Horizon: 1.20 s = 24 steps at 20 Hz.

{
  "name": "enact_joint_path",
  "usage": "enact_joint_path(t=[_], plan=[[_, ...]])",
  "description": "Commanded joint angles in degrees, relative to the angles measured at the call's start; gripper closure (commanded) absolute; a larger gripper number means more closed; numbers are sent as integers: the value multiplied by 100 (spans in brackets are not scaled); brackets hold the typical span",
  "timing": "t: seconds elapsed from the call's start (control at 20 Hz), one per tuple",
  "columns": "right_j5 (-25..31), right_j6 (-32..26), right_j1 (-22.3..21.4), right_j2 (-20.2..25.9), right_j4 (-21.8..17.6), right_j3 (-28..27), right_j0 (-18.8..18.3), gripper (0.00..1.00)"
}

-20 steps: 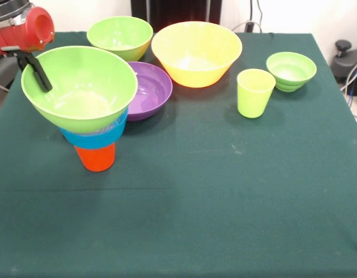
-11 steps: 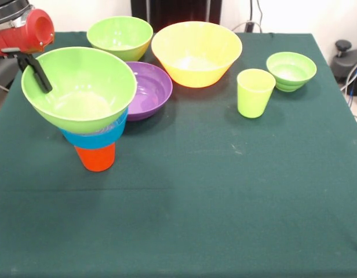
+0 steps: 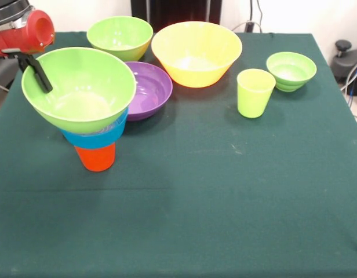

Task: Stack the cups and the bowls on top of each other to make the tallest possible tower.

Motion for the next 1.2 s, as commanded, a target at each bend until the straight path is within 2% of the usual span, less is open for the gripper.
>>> enact_joint_path(t=[0.05,0.7,1.2], plan=[[201,-1234,142,-192,-111,271,300,100],[145,-1109,34,-148,-23,540,238,100],[148,-1195,180,-212,-119,330,286,100]])
